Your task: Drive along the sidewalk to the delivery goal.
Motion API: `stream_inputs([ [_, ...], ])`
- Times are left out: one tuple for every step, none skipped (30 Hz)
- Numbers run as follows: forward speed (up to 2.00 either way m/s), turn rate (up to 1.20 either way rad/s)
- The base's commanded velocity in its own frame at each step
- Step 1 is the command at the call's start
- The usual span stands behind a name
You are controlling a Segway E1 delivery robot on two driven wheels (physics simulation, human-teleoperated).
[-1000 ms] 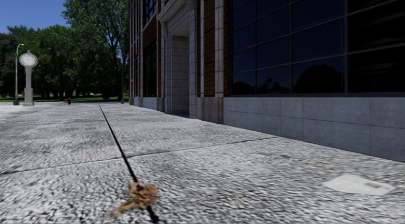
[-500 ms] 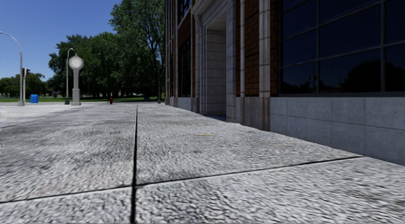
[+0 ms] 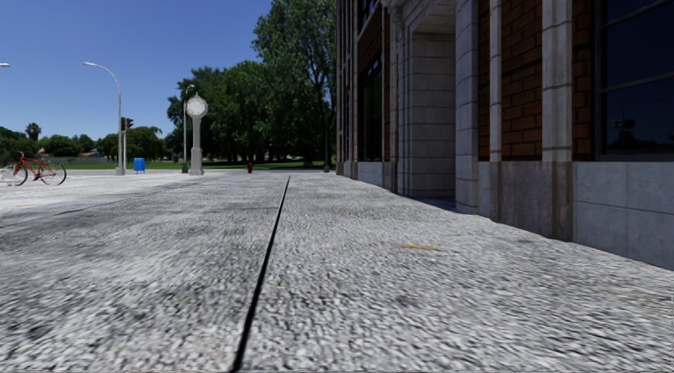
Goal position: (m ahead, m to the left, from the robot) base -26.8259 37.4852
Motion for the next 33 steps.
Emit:
stream_inputs([
  [2.0,0.48],
  [2.0,0.48],
  [2.0,0.48],
  [2.0,0.48],
  [2.0,0.48],
  [2.0,0.48],
  [2.0,0.48],
  [2.0,0.48],
  [2.0,0.48],
  [2.0,0.48],
  [2.0,0.48],
  [2.0,0.48],
  [2.0,0.48],
  [2.0,0.48],
  [2.0,0.48],
  [2.0,0.48],
  [2.0,0.48],
  [2.0,0.48],
  [2.0,0.48],
  [2.0,0.48],
  [2.0,0.48],
  [2.0,0.48],
  [2.0,0.48],
  [2.0,0.48],
  [2.0,0.48],
  [2.0,0.48],
  [2.0,0.48],
  [2.0,0.48],
  [2.0,0.48],
  [2.0,0.48],
  [2.0,0.48],
  [2.0,0.44],
  [2.0,0.21],
])
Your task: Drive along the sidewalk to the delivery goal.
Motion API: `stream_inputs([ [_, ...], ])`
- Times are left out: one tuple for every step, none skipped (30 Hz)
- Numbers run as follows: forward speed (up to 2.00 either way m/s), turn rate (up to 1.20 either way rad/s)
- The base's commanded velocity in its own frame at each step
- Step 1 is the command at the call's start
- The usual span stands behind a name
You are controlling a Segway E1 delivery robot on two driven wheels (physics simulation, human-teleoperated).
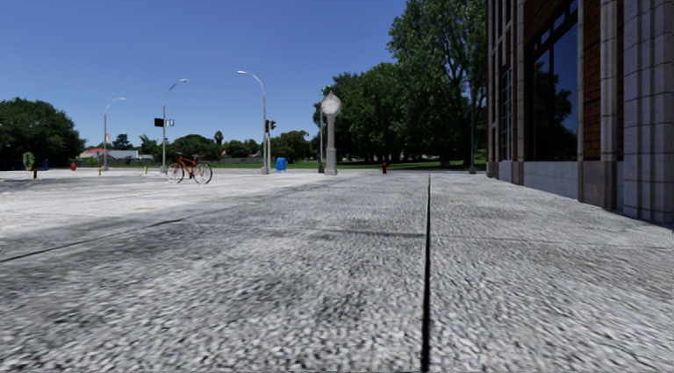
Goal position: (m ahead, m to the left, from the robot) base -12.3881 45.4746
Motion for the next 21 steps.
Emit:
stream_inputs([
  [2.0,0.21],
  [2.0,0.1],
  [2.0,0.0],
  [2.0,0.0],
  [2.0,0.0],
  [2.0,0.0],
  [2.0,0.0],
  [2.0,0.0],
  [2.0,0.0],
  [2.0,0.0],
  [2.0,0.01],
  [2.0,0.08],
  [2.0,0.08],
  [2.0,0.1],
  [2.0,0.11],
  [2.0,0.11],
  [2.0,0.11],
  [2.0,0.12],
  [2.0,0.12],
  [2.0,0.13],
  [2.0,0.13],
])
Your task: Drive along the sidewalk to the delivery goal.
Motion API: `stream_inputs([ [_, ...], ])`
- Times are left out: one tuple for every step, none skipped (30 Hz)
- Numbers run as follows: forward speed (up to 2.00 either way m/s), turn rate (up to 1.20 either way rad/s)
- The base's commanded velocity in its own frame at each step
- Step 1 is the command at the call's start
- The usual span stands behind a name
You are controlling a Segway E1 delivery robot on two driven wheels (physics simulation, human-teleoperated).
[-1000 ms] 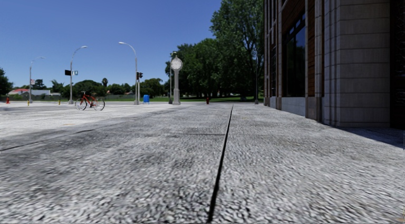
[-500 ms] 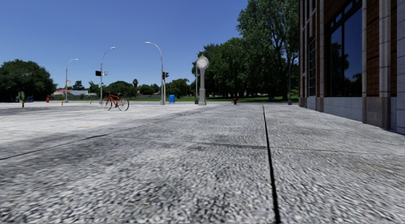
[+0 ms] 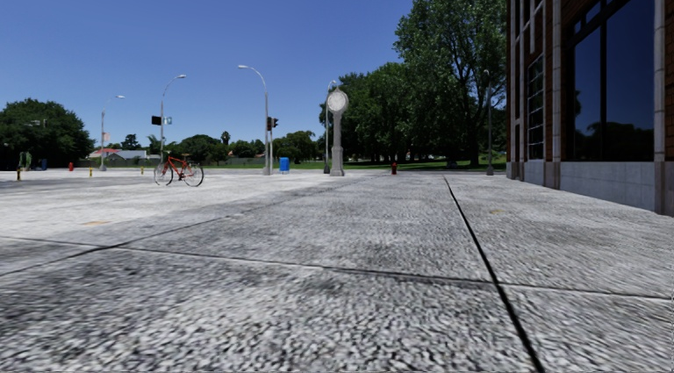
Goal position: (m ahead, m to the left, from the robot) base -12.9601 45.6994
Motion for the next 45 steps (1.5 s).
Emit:
stream_inputs([
  [2.0,0.13],
  [2.0,0.13],
  [2.0,0.13],
  [2.0,0.13],
  [2.0,0.13],
  [2.0,0.15],
  [2.0,0.16],
  [2.0,0.16],
  [2.0,0.16],
  [2.0,0.16],
  [2.0,0.16],
  [2.0,0.16],
  [2.0,0.17],
  [2.0,0.18],
  [2.0,0.19],
  [2.0,0.19],
  [2.0,0.22],
  [2.0,0.26],
  [2.0,0.29],
  [2.0,0.29],
  [2.0,0.3],
  [2.0,0.31],
  [2.0,0.31],
  [2.0,0.31],
  [2.0,0.25],
  [2.0,0.07],
  [2.0,0.0],
  [2.0,0.0],
  [2.0,0.0],
  [2.0,0.0],
  [2.0,0.0],
  [2.0,0.0],
  [2.0,0.0],
  [2.0,0.0],
  [2.0,0.0],
  [2.0,0.0],
  [2.0,0.0],
  [2.0,0.0],
  [2.0,0.0],
  [2.0,0.0],
  [2.0,0.0],
  [2.0,0.0],
  [2.0,0.0],
  [2.0,0.0],
  [2.0,0.0],
])
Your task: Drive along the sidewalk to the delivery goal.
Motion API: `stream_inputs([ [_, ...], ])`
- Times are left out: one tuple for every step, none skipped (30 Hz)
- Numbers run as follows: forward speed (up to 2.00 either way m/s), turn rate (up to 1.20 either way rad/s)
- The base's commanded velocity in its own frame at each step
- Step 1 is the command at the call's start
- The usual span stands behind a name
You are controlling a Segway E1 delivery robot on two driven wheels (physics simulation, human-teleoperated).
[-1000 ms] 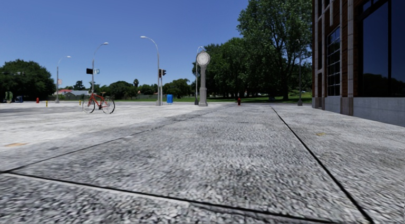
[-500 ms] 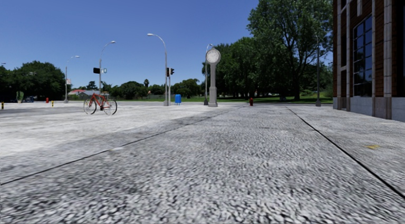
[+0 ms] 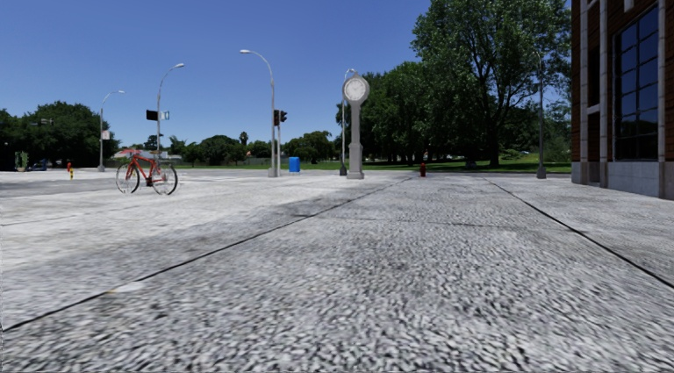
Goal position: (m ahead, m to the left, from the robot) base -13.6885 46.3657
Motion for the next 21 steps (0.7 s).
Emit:
stream_inputs([
  [2.0,0.0],
  [2.0,0.0],
  [2.0,0.0],
  [2.0,0.0],
  [2.0,0.0],
  [2.0,0.0],
  [2.0,0.0],
  [2.0,0.0],
  [2.0,0.0],
  [2.0,0.0],
  [2.0,0.0],
  [2.0,0.0],
  [2.0,0.0],
  [2.0,0.0],
  [2.0,0.0],
  [2.0,0.0],
  [2.0,0.0],
  [2.0,0.0],
  [2.0,0.0],
  [2.0,0.07],
  [2.0,0.12],
])
